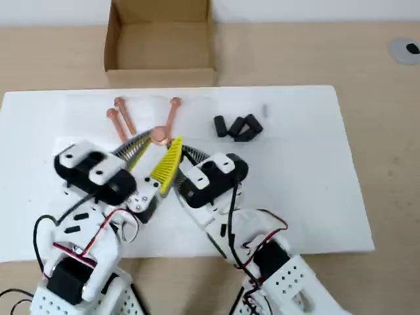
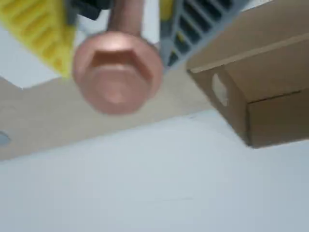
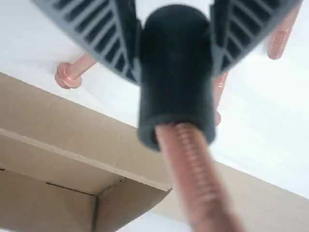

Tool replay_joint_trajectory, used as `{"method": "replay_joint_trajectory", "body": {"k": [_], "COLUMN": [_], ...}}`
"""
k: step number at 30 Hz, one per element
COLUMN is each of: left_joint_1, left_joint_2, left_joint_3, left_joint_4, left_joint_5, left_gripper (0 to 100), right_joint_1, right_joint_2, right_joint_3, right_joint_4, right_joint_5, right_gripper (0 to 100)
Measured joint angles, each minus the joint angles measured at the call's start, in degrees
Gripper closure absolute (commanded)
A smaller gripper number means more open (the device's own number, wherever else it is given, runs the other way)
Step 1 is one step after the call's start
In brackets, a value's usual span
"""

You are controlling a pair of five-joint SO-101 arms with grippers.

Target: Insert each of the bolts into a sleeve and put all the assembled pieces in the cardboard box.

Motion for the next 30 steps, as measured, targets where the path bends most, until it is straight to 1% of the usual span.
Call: {"method": "replay_joint_trajectory", "body": {"k": [3, 5, 10, 15, 25, 30], "left_joint_1": [-2.5, -2.8, -2.8, -2.8, -2.8, -2.8], "left_joint_2": [0.0, 0.0, 0.1, 0.0, 0.0, -0.1], "left_joint_3": [0.0, 0.0, -1.1, -3.1, -3.3, -5.3], "left_joint_4": [0.0, 0.4, 6.3, 10.0, 10.4, 10.4], "left_joint_5": [0.5, 0.5, 0.5, 0.5, 0.5, 0.5], "left_gripper": [83, 83, 83, 83, 83, 83], "right_joint_1": [0.0, 0.0, 0.1, 0.1, 0.1, 0.1], "right_joint_2": [0.0, 0.0, 0.0, 0.0, 0.0, 0.0], "right_joint_3": [0.0, 0.0, 0.0, 0.0, -0.1, -0.1], "right_joint_4": [0.0, 0.0, 0.0, 0.0, 0.0, 0.0], "right_joint_5": [0.0, 0.0, 0.0, 1.3, 2.4, 2.4], "right_gripper": [98.9, 98.9, 98.9, 98.9, 98.9, 98.9]}}
